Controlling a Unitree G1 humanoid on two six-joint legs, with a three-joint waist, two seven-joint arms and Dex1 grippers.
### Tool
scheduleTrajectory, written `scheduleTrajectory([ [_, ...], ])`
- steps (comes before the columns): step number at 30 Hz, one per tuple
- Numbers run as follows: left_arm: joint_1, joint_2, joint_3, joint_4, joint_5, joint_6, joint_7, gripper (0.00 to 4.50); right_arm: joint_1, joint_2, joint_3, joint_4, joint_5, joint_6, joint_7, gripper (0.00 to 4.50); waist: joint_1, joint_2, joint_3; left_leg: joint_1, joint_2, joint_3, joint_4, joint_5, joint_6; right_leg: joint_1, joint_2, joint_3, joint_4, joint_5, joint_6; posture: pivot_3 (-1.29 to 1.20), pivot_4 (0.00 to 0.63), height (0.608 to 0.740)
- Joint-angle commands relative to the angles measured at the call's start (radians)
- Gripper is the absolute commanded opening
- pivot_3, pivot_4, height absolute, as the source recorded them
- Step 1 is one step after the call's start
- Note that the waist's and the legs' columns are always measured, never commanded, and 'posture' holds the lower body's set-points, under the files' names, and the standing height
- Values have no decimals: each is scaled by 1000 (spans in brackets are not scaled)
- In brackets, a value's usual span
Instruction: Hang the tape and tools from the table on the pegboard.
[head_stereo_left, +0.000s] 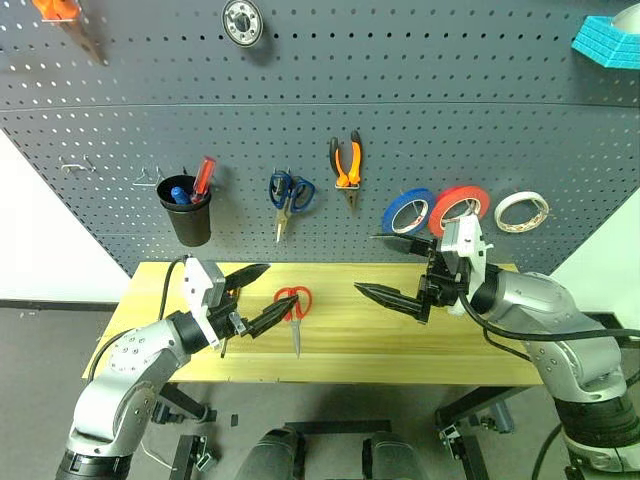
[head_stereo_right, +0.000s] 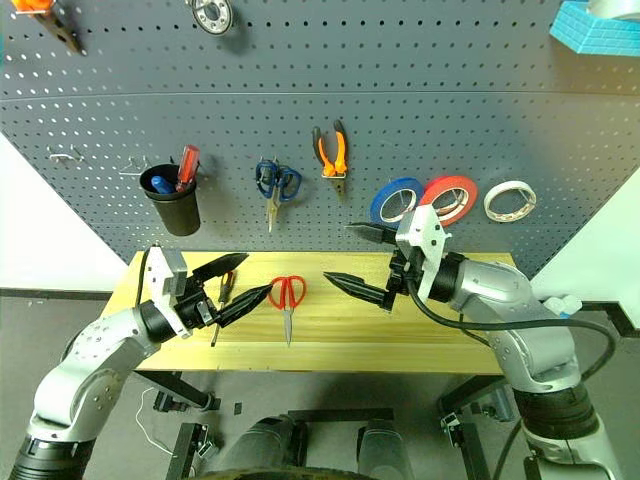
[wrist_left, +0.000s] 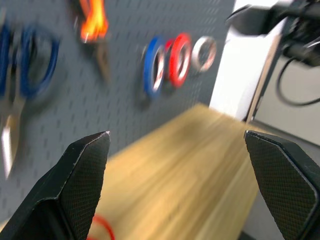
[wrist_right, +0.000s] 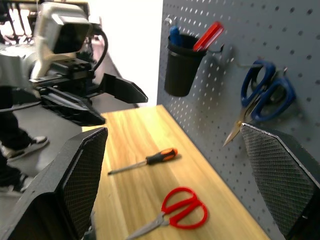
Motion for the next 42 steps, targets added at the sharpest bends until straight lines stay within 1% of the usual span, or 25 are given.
scheduleTrajectory([
  [1, 10, 2, 2, 5, 58, 48, 89, 4500, -7, -28, -48, -54, 40, -2, 22, 4483, 0, 0, -2, 0, 0, 0, 0, 0, 0, 0, 0, 0, -1, 0, 0, -12, 0, 681],
  [4, 13, -8, -23, 11, 104, 116, 174, 4500, -7, -42, -57, -64, 44, -2, 25, 4483, 1, 0, -5, 0, 0, 0, 0, 0, 0, 1, 0, 0, -3, 0, 0, -16, 0, 681],
  [7, -28, -57, -48, 39, 141, 184, 270, 4500, -12, -41, -58, -67, 42, 1, 15, 4483, 2, -1, -7, 0, 1, 0, 0, 0, 1, 2, 1, -1, -6, 1, 0, -26, 0, 681],
  [10, -92, -126, -53, 88, 171, 255, 374, 4500, -13, -39, -54, -77, 40, 4, 2, 4483, 7, -2, -8, 0, 1, -1, 1, -1, 1, 4, 1, -2, -9, 3, 1, -33, 0, 681],
  [14, -206, -257, -71, 179, 221, 329, 519, 4500, -22, -29, -46, -92, 36, 13, -32, 4483, 4, -3, -10, 1, 1, -1, 2, -1, 1, 6, 1, -2, -9, 4, 2, -61, 0, 681],
  [17, -265, -333, -94, 236, 261, 363, 587, 4500, -20, -27, -46, -109, 43, 21, -52, 4483, 1, -4, -11, 1, 1, -1, 4, -1, 2, 7, 1, -2, -10, 6, 6, -74, 0, 681],
  [22, -308, -448, -92, 308, 289, 385, 670, 4500, -15, -21, -44, -120, 36, 29, -80, 4483, -5, -5, -15, 1, 1, 0, 4, -2, 3, 8, 1, -2, -11, 7, 6, -83, 0, 681],
  [28, -353, -575, -64, 417, 362, 420, 837, 4500, -8, -9, -35, -126, 28, 26, -106, 4483, -3, -5, -16, 0, 1, 0, 8, -3, 5, 10, 1, -2, -11, 7, 8, -89, 0, 681],
  [33, -386, -646, -2, 506, 393, 507, 970, 4500, -2, -2, -30, -142, 29, 28, -128, 4483, -4, -5, -16, 0, 0, 0, 14, -5, 7, 12, 1, -3, -12, 9, 11, -102, 0, 681],
  [34, -396, -645, -1, 531, 411, 515, 993, 4500, 1, -1, -30, -145, 29, 28, -132, 4483, -3, -5, -16, 0, 0, 0, 14, -5, 7, 12, 1, -3, -12, 9, 11, -104, 0, 681],
  [42, -440, -668, 25, 615, 431, 548, 1031, 4500, 19, -3, -39, -184, 43, 45, -165, 4483, -4, -5, -16, -1, 0, 0, 15, -5, 7, 13, 1, -3, -12, 10, 11, -128, 0, 681],
])
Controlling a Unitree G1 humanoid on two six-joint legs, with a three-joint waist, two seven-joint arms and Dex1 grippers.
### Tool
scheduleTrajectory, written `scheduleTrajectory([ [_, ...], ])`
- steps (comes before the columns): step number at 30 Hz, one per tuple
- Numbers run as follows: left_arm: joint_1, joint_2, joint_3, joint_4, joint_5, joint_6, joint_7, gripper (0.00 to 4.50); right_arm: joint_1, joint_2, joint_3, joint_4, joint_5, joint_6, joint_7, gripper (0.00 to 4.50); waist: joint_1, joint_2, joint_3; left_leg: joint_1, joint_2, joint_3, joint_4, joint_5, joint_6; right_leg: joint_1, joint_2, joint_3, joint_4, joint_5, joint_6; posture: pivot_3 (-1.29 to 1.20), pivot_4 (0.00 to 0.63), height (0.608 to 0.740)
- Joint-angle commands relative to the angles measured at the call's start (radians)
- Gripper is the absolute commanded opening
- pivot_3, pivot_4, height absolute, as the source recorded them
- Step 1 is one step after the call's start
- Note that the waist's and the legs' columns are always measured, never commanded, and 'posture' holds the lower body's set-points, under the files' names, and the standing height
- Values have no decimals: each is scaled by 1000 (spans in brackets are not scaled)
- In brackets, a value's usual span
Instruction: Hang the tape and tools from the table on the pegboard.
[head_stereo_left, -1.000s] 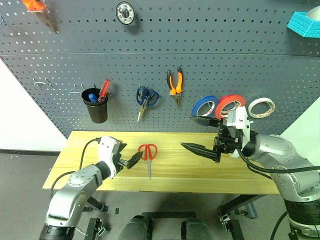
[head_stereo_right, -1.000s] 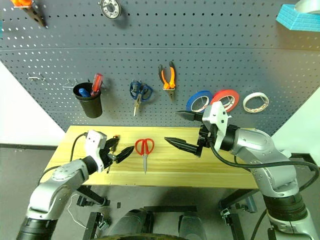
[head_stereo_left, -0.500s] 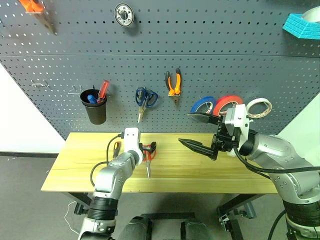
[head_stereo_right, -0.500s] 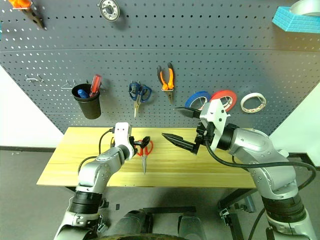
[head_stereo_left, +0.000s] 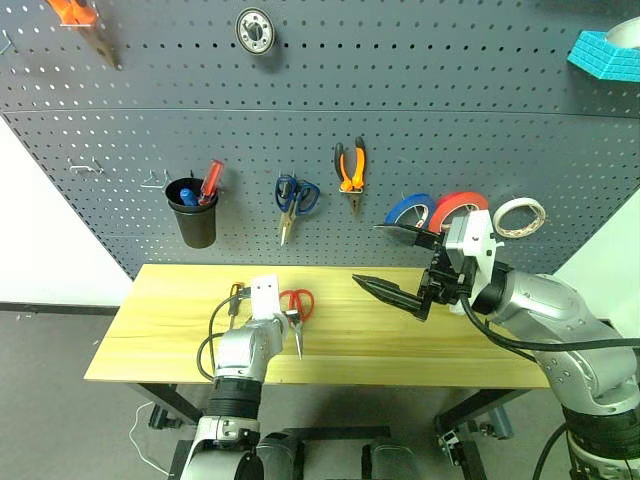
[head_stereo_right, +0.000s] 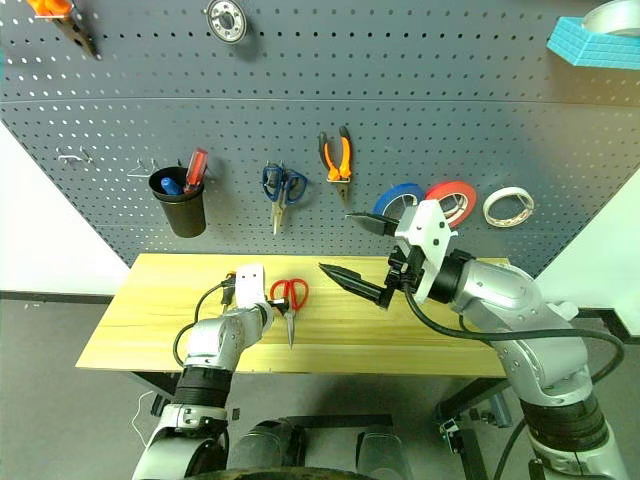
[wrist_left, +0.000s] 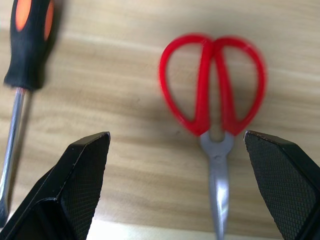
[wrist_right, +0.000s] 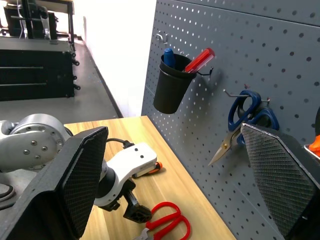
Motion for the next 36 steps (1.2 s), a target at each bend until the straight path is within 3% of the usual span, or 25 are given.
scheduleTrajectory([
  [1, -32, -23, -3, 26, 14, 4, 2, 4500, -6, 3, -20, -50, 19, 7, -17, 4483, -2, 0, 0, 0, 0, 0, 0, 0, 0, 0, 0, 0, 0, 0, 0, -132, 0, 681],
  [26, -170, -51, 72, 368, 13, -113, 9, 4500, 59, 0, -39, -165, 58, 71, -124, 4483, -32, 0, -1, 0, 0, 0, 1, -1, 1, 0, 0, 0, 0, 1, 1, -188, 0, 681],
  [36, -234, -9, 91, 525, 28, -210, 6, 4500, 82, -5, -42, -181, 66, 83, -145, 4483, -56, 1, -3, 0, 0, 0, 1, -1, 1, 0, 0, 0, 0, 1, 2, -189, 0, 681],
])
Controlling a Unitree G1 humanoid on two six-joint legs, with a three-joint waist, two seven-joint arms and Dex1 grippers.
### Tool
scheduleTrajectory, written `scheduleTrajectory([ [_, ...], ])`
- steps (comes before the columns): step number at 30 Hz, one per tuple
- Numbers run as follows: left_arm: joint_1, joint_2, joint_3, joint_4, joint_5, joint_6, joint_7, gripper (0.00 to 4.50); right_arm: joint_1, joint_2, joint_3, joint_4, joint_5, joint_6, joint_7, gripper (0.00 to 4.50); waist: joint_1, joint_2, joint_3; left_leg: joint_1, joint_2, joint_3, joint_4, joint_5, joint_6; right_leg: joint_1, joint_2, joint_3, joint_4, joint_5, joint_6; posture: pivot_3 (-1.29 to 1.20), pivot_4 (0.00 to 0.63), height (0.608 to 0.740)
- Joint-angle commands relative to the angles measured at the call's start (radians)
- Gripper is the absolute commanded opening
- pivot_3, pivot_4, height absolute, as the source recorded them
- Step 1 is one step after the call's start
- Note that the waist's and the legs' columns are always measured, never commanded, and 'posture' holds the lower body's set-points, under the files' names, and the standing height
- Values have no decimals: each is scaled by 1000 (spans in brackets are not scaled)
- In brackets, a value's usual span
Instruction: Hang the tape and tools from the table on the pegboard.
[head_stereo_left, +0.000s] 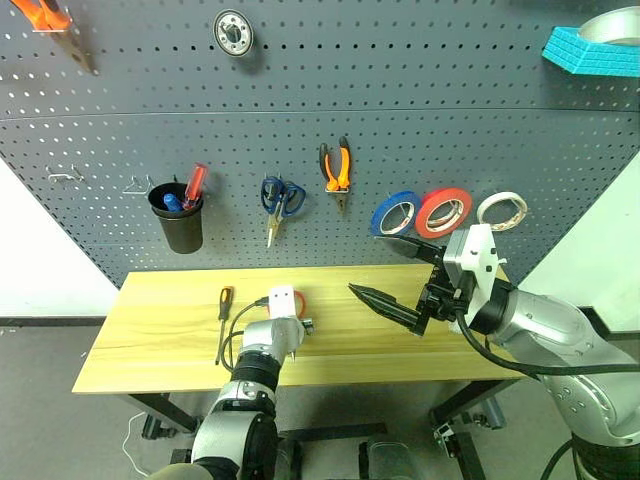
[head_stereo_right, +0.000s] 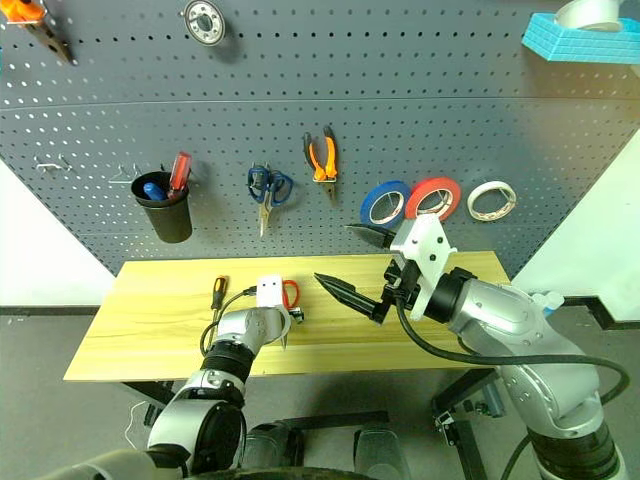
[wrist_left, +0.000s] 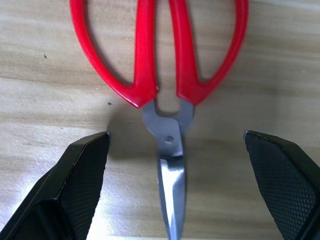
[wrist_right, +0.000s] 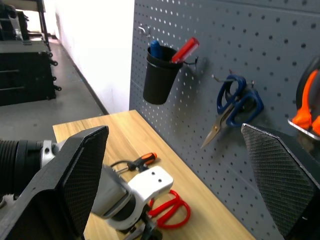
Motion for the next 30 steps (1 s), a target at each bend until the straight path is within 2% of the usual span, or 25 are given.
scheduleTrajectory([
  [1, -34, 13, 8, 28, 7, -39, -1, 4500, -4, -5, -26, -37, 13, -5, -8, 4483, -1, 0, -1, 0, 0, 0, 0, 0, 0, 0, 0, 0, 0, 0, 0, -190, 0, 681],
  [14, -61, 46, 44, 131, -3, -96, -2, 4500, 4, -11, -35, -33, 15, 1, -11, 4483, -1, 0, -13, 0, 0, 0, 0, 0, 0, 0, 0, 0, 0, 0, 0, -191, 4, 681],
  [30, -24, 35, -31, 140, 48, -27, -36, 4500, -15, -3, -19, -21, -5, -6, -17, 4483, -1, 2, -21, 1, 0, 0, 0, 0, 0, 2, 0, 0, 0, 0, 0, -185, 0, 681],
])
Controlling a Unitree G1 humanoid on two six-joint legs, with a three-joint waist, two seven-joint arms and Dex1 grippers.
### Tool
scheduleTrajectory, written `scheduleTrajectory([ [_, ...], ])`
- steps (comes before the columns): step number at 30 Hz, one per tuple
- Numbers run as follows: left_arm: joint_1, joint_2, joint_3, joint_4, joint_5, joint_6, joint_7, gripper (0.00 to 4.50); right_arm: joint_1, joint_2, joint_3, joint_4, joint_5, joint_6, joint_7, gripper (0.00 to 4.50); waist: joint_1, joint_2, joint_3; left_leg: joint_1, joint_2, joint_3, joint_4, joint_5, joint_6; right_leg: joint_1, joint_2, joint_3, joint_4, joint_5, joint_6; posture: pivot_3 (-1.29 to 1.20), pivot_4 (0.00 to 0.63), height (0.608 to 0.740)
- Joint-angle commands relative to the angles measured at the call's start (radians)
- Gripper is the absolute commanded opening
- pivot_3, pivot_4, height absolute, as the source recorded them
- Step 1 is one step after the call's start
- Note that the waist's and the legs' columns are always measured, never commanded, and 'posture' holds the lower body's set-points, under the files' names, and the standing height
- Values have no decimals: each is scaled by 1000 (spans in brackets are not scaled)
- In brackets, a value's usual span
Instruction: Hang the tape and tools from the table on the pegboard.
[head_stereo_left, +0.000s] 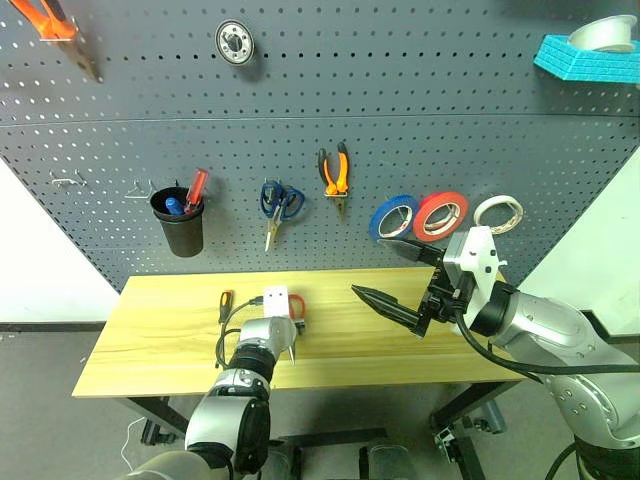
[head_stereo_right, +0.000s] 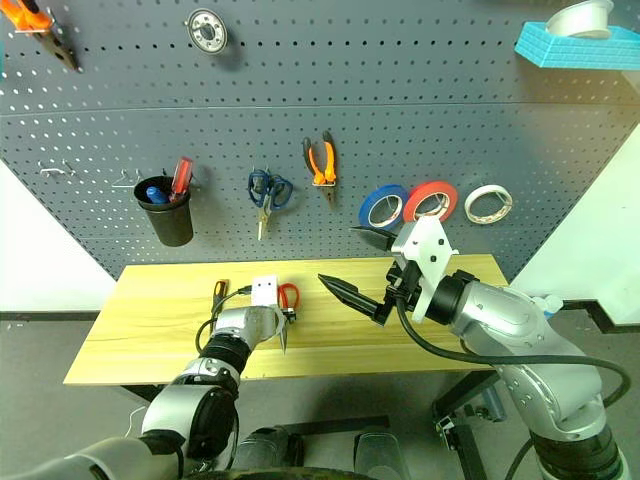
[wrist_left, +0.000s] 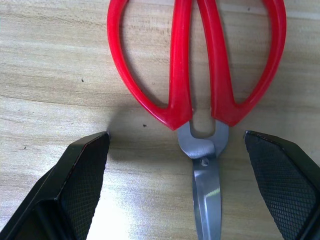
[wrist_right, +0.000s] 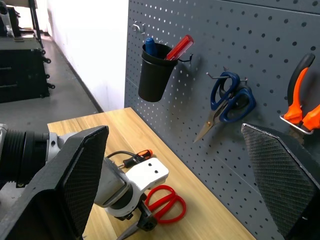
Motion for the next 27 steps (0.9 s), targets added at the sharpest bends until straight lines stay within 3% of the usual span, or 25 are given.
scheduleTrajectory([
  [1, 17, -7, -28, 4, 19, 27, -12, 4500, -21, 4, -12, -19, -3, -15, -8, 4483, 0, 1, -1, 0, 0, 0, 0, 0, 0, 0, 0, 0, 0, 0, 0, -185, 0, 681],
  [11, 33, -9, -48, 38, 62, 35, 18, 4500, -20, 5, -8, -24, -13, -16, -17, 4483, 0, 3, -5, 4, 0, 0, 0, -2, -2, 2, 0, 0, -1, 0, 0, -188, 0, 681],
  [23, 25, -14, -23, 56, 49, 26, 18, 4500, -17, 6, -10, -28, -18, -17, -23, 4483, 0, 4, -8, 16, 0, 0, -1, -5, 0, 17, 0, -1, -6, -1, 2, -192, 0, 681],
  [27, 24, -17, 2, 53, 29, 18, 16, 3557, -14, 4, -13, -27, -18, -16, -23, 4500, 0, 6, -9, 16, 0, 0, -1, -6, 2, 18, 0, -2, -11, 0, 4, -192, 0, 681],
])
